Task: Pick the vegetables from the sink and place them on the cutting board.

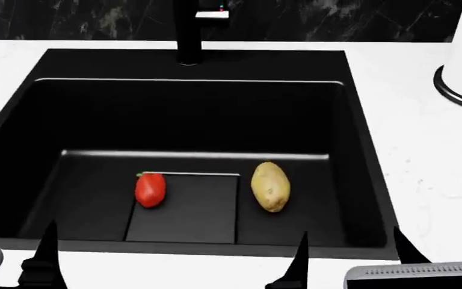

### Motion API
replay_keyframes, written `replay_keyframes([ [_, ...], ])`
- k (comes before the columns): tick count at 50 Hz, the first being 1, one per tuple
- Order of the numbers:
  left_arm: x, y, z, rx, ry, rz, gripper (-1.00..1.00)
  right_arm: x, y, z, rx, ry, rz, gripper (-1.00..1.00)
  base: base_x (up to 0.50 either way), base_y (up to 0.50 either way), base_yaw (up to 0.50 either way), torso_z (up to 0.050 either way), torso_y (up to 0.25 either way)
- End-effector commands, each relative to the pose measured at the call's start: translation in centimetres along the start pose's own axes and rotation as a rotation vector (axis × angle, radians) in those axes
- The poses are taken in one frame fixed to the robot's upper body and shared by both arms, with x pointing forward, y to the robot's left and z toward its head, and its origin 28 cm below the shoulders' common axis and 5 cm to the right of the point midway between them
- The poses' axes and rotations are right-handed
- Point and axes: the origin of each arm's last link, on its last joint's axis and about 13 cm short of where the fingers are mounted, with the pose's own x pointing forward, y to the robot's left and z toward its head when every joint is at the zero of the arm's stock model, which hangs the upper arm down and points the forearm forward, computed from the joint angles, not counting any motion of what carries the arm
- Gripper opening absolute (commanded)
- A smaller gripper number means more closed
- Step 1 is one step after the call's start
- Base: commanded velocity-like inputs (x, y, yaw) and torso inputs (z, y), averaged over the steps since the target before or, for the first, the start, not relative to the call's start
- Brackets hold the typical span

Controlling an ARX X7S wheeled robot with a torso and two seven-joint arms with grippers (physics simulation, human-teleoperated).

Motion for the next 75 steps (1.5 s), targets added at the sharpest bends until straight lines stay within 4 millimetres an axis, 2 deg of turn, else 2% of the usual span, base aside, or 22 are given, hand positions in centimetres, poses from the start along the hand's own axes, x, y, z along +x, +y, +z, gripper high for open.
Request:
replay_keyframes([
  [1, 0.0, 0.2, 0.0, -0.009, -0.041, 0.0, 1.0, 0.0, -0.3, 0.1, 0.02, -0.004, -0.015, 1.0, 0.4, 0.18, 0.0, 0.0, 0.0],
  [18, -0.1, 0.0, 0.0, 0.004, -0.049, -0.001, 1.0, 0.0, -0.3, 0.1, 0.016, -0.002, -0.018, 1.0, 0.33, 0.17, 0.0, 0.0, 0.001],
  [61, 0.2, 0.1, -0.2, 0.021, -0.022, 0.008, 1.0, 0.0, -0.5, -0.1, 0.012, 0.016, -0.021, 1.0, 0.03, -0.01, 0.0, 0.0, 0.0],
  [62, 0.4, 1.4, -2.1, 0.069, -0.027, 0.055, 1.0, -0.5, -1.5, -1.7, 0.061, 0.041, -0.02, 1.0, 0.0, 0.0, 0.0, 0.0, 0.0],
  [63, 0.0, 0.1, -0.1, 0.047, -0.047, -0.019, 1.0, 0.1, -0.6, -0.1, 0.018, 0.015, -0.033, 1.0, 0.0, 0.0, 0.0, 0.0, 0.0],
  [66, -0.2, 0.2, -0.1, 0.053, -0.025, -0.02, 1.0, -0.1, -0.4, 0.3, 0.023, 0.015, -0.025, 1.0, 0.0, 0.0, 0.0, 0.0, 0.0],
  [67, -1.2, 1.0, -0.2, 0.054, -0.02, -0.019, 1.0, 0.0, -0.4, 0.5, 0.021, 0.011, -0.023, 1.0, 0.0, 0.0, 0.0, 0.0, 0.0],
  [68, -0.3, 0.2, 0.0, 0.066, -0.018, -0.021, 1.0, 0.0, -0.3, 0.5, 0.025, 0.011, -0.021, 1.0, 0.0, 0.0, 0.0, 0.0, 0.0],
  [70, -0.4, 0.3, 0.0, 0.064, -0.013, -0.02, 1.0, 0.3, -0.2, 0.4, 0.012, 0.02, -0.015, 1.0, 0.0, 0.0, 0.0, 0.0, 0.0],
  [75, 0.0, 0.2, 0.3, 0.063, -0.014, -0.02, 1.0, 1.5, 0.0, 1.9, -0.014, 0.014, 0.004, 1.0, 0.0, 0.0, 0.0, 0.0, 0.0],
])
